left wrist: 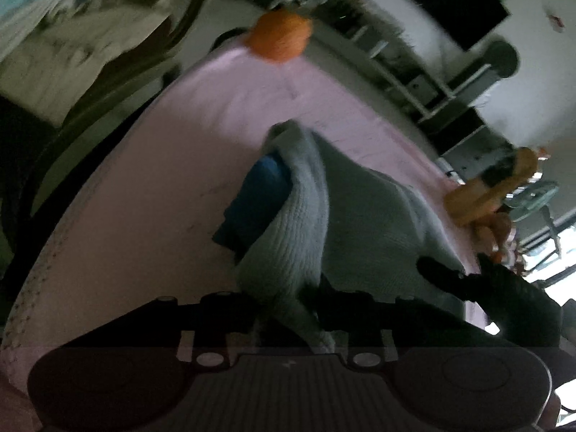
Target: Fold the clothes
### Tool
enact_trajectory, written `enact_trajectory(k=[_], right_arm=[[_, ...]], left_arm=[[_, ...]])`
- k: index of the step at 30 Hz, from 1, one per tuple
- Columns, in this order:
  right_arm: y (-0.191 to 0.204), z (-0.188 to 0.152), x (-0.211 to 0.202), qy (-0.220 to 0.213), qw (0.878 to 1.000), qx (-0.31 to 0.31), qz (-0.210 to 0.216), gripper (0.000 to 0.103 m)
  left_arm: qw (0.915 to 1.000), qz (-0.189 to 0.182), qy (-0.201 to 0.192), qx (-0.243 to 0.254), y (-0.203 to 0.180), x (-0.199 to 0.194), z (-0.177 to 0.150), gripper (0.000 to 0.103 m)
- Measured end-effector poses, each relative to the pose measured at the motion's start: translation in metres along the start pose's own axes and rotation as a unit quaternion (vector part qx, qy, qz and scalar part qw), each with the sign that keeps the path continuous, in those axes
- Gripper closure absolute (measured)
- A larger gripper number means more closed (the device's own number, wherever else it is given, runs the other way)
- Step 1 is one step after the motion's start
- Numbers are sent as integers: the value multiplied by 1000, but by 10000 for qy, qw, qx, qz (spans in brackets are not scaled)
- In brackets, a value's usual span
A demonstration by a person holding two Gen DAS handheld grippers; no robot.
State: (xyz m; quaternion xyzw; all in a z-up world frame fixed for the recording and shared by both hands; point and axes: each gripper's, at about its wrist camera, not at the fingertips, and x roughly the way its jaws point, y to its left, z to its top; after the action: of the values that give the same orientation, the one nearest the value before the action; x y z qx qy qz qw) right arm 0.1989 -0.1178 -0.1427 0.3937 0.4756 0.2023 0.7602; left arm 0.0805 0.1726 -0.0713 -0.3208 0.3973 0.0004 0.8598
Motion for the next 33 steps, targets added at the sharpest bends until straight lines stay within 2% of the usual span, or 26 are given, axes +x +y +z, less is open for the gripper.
enact_trajectory(k=[4, 9, 14, 19, 22, 27, 30, 31, 33], right_arm=[[15, 4, -35, -107, 9994, -75, 316, 64], [8, 14, -98, -343, 9988, -84, 345, 63], [-39, 32, -169, -705, 9970, 225, 232, 63], [-96, 68, -231, -1102, 9927, 466, 150, 63], [-123, 104, -256, -1234, 9914, 422, 72, 63], [-152, 164, -271, -1241, 9920, 197, 106, 62], [-181, 192, -266, -1165, 9931, 159, 0, 61], [-191, 199, -260, -1124, 9934, 159, -132, 61], [-217, 211, -245, -990, 9933, 296, -511, 60]], left_arm=[[9991, -403, -11, 119, -23, -17, -9, 74], [9950, -873, 237, 427, -76, -20, -27, 74], [9870, -1195, 559, 923, -151, 2, -55, 73], [9800, -1426, 627, 1238, -234, 38, -81, 73], [9794, -1461, 567, 1274, -279, 63, -87, 73], [9820, -1345, 422, 1257, -318, 104, -98, 73], [9832, -1087, 708, 1288, -332, 143, -113, 72], [9830, -1003, 812, 1310, -335, 156, -118, 72], [9817, -853, 976, 1393, -337, 173, -130, 65]])
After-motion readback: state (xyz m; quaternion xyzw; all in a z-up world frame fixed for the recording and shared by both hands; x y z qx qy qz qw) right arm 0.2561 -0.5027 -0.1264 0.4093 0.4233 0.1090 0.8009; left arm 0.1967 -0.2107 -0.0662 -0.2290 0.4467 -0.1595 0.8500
